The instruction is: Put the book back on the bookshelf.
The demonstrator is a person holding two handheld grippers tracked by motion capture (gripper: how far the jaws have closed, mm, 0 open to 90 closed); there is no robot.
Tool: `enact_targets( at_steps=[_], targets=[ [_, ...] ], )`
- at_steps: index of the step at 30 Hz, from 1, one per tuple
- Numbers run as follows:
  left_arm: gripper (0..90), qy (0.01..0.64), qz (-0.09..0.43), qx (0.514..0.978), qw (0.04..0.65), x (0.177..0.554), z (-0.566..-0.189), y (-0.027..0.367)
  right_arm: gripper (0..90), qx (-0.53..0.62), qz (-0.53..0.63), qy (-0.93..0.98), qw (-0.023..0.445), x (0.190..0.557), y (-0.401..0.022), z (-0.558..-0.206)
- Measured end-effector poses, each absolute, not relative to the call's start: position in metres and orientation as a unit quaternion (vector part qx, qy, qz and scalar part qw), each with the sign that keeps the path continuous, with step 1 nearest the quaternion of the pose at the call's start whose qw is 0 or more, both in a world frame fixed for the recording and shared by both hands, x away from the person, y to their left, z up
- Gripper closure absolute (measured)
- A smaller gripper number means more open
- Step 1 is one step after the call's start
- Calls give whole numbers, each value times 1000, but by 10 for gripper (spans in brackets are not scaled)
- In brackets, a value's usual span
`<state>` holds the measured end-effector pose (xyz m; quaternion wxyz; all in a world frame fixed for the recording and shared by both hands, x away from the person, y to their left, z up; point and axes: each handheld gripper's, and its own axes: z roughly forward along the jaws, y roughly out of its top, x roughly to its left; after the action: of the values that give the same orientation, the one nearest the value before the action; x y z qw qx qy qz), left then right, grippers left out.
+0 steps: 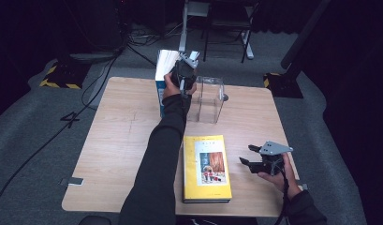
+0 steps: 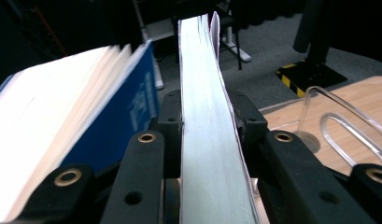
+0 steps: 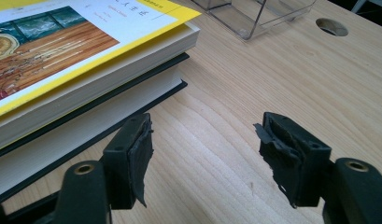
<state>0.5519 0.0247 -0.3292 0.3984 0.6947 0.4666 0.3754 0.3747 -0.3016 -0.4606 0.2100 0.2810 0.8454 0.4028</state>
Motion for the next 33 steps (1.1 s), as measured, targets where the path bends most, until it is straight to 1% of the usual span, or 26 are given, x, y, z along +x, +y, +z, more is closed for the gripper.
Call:
enact_targets(
  at_steps=[4,6,15,20,28,33],
  targets=[
    [685,458,381,702,391,549,-329,24,349,284,404,844,209,375,-303,-461],
    [673,456,388,704,381,548,-329,23,364,284,403,845,207,375,-304,-461],
    [622,445,386,721,365,543,-328,28,364,282,404,846,204,374,-303,-461],
    [587,436,379,731,365,540,-326,34,356,283,405,846,202,373,-302,-461],
    [542,423,385,738,359,534,-329,38,352,284,403,847,198,374,-301,-462],
    [492,421,381,742,358,530,-327,41,350,284,402,848,196,374,-301,-463]
  ],
)
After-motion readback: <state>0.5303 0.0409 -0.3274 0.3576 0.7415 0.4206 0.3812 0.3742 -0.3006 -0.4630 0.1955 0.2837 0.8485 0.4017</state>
